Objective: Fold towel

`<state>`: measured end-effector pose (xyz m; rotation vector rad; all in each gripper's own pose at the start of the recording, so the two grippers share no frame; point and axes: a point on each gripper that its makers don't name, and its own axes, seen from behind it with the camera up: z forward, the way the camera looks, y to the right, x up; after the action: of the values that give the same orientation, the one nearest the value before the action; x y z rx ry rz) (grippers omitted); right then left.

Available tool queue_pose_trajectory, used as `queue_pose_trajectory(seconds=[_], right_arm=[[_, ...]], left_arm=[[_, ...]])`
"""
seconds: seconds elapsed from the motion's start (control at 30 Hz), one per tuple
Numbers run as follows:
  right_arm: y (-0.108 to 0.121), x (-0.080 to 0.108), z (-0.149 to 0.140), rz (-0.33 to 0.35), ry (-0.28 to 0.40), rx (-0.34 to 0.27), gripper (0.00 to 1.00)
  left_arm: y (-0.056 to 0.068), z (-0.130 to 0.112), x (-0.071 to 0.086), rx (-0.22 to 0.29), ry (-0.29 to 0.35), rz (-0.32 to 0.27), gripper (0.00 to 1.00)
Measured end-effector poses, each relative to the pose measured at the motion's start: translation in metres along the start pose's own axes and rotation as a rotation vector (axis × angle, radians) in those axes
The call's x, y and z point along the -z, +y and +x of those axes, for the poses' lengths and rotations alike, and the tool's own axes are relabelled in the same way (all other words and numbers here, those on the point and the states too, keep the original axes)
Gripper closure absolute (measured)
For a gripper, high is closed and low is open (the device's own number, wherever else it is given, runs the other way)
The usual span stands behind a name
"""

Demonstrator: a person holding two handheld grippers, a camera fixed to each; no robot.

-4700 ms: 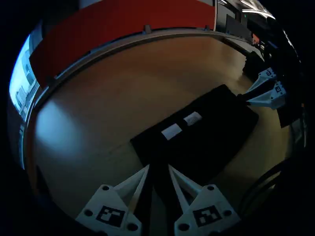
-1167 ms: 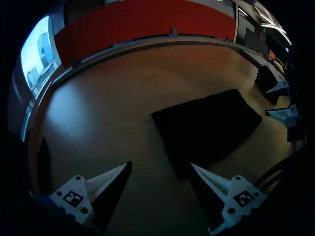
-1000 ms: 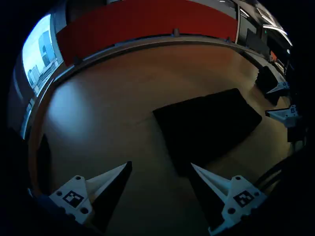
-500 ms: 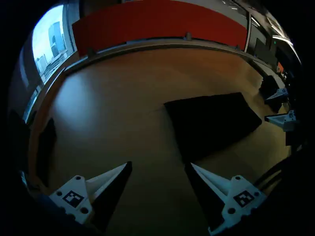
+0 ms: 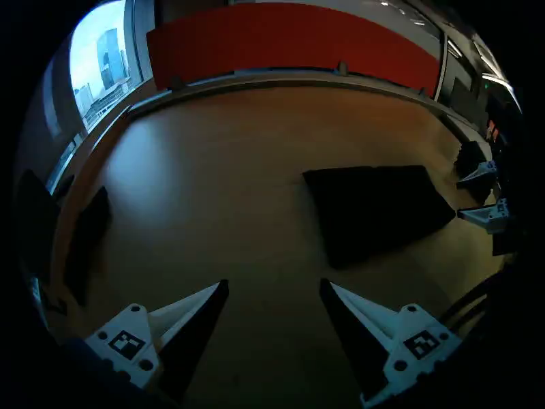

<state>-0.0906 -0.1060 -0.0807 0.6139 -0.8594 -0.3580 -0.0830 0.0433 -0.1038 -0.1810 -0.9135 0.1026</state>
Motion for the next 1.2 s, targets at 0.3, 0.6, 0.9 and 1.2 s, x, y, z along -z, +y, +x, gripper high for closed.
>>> queue_pose_trajectory(seconds=[0.3, 0.6, 0.9, 1.2], right_arm=[[-0.003, -0.007, -0.02, 0.032, -0.055, 0.03, 0.14], [-0.007, -0.011, -0.034, 0.08, -0.09, 0.034, 0.44], [-0.007, -0.013, -0.035, 0.092, -0.105, 0.027, 0.57], [-0.005, -0.014, -0.038, 0.099, -0.118, 0.047, 0.88]], left_arm=[[-0.01, -0.012, 0.016, 0.033, 0.002, 0.02, 0.01], [-0.018, -0.023, 0.029, 0.058, 0.002, 0.036, 0.0], [-0.023, -0.029, 0.032, 0.074, -0.004, 0.044, 0.01], [-0.025, -0.029, 0.035, 0.073, -0.001, 0.05, 0.01]])
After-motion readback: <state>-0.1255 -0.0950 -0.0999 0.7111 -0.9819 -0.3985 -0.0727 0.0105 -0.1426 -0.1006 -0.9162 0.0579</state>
